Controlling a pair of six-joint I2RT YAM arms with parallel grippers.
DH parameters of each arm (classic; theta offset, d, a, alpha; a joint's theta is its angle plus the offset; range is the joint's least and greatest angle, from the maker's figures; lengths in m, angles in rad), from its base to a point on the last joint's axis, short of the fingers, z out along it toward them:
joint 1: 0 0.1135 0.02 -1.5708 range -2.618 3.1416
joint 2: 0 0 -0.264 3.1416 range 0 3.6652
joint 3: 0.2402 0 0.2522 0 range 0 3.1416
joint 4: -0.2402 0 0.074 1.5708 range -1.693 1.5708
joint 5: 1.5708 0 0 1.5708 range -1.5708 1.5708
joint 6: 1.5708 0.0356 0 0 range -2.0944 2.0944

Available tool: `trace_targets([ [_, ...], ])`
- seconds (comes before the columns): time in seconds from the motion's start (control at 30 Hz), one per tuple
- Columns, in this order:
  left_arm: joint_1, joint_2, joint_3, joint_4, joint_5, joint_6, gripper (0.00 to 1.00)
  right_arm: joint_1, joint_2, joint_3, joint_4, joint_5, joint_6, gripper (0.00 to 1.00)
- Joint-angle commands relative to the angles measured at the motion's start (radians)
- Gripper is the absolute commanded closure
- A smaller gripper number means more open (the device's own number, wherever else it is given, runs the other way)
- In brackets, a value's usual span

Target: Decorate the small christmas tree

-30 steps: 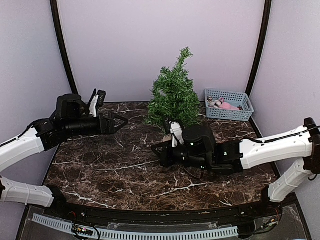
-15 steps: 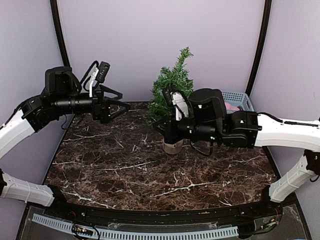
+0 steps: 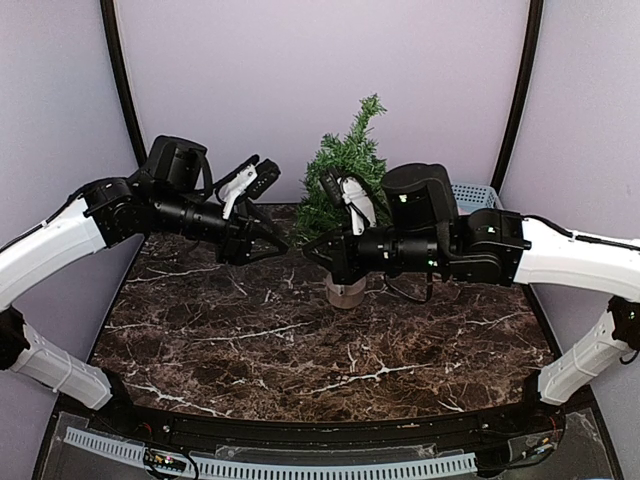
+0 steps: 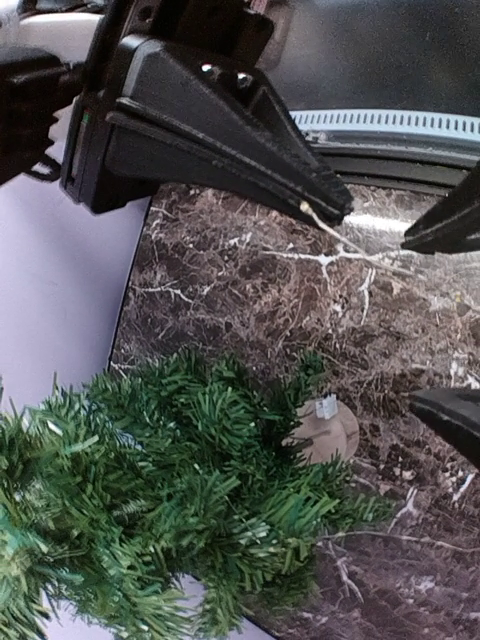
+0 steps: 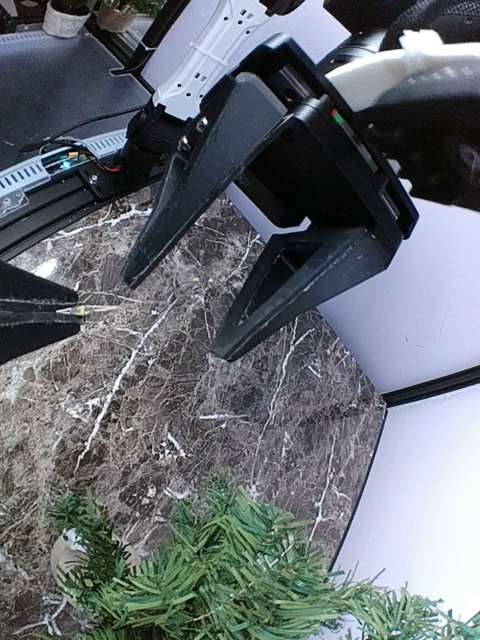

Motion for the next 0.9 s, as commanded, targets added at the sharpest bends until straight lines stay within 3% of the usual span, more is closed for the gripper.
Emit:
trace_targets([
  [0.0,-0.012,0.001,0.038,-0.022,0.025,0.026,0.71,-0.008,-0.006,0.032,0.019,-0.017,-0.015,1.00],
  [0.03,-0.013,0.003,0.039,-0.023,0.027,0.025,0.76,-0.008,-0.007,0.027,0.025,-0.018,-0.014,1.00],
  [0.1,-0.016,0.003,0.039,-0.016,0.033,0.019,0.97,-0.008,-0.013,0.006,0.054,-0.015,-0.013,1.00],
  [0.17,-0.017,-0.008,0.033,0.013,0.035,0.007,1.00,-0.008,-0.026,-0.043,0.115,-0.011,-0.011,1.00],
  [0.33,-0.017,-0.063,-0.017,0.158,0.107,-0.060,1.00,-0.008,-0.066,-0.209,0.372,-0.012,0.003,0.73],
  [0.43,-0.016,-0.060,-0.013,0.208,0.148,-0.090,1.00,-0.008,-0.070,-0.282,0.521,-0.020,0.001,0.64],
  [0.87,-0.016,-0.101,-0.046,0.389,0.068,-0.262,1.00,-0.004,-0.014,-0.461,0.857,0.100,0.017,0.64],
])
